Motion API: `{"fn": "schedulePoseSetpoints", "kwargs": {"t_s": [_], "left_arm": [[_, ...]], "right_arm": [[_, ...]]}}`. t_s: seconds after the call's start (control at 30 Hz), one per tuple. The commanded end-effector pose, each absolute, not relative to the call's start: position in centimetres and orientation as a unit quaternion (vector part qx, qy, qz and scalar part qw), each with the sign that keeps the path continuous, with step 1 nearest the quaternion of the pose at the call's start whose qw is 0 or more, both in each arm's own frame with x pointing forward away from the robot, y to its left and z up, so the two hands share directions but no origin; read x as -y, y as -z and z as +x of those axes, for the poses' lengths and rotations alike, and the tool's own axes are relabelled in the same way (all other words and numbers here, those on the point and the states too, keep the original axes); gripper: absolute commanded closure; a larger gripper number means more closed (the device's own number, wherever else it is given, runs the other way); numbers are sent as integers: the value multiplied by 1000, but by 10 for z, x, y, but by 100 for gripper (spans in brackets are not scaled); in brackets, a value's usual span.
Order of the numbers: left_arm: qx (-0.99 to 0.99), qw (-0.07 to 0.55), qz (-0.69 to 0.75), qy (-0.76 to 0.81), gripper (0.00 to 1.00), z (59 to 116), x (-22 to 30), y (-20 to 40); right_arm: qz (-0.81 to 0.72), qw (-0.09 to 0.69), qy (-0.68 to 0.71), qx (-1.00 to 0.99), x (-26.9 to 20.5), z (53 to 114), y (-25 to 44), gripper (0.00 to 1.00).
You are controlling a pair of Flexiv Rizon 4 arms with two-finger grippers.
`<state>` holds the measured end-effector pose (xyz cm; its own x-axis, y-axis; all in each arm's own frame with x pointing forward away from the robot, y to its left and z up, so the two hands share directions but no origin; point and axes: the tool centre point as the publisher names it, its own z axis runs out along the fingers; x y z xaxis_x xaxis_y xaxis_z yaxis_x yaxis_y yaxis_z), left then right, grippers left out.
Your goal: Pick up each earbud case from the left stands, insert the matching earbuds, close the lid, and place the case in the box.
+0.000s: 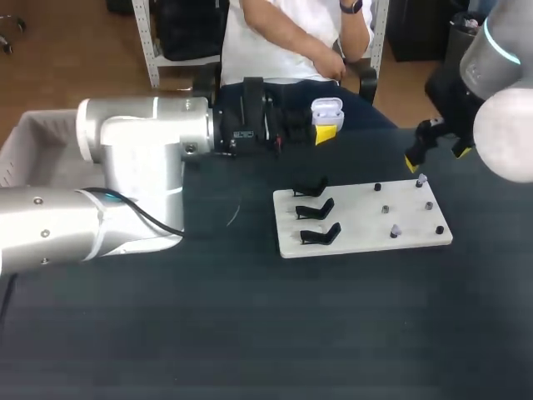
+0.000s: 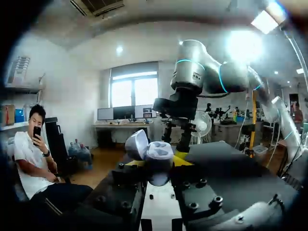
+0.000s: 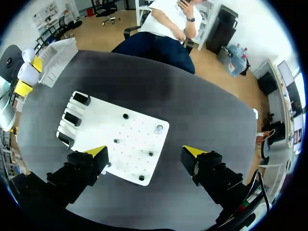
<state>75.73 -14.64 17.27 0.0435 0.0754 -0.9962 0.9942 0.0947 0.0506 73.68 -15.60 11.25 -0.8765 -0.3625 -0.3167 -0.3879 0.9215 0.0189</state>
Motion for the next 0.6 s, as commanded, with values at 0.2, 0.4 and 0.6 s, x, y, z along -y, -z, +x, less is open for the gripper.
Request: {"fn": "schedulePoseSetpoints", "kwargs": {"t_s": [0.2, 0.4, 0.6], "left_arm": [[-536, 514, 494, 453, 100, 753, 143, -167], [-544, 509, 488, 454, 100, 753, 139, -160], [-543, 511, 489, 452, 100, 751, 137, -161]], "right_arm": [[-182, 170, 20, -968, 154, 734, -111, 0], [-182, 160, 25, -970, 158, 737, -103, 0], [-185, 130, 38, -973, 161, 737, -90, 0]]}}
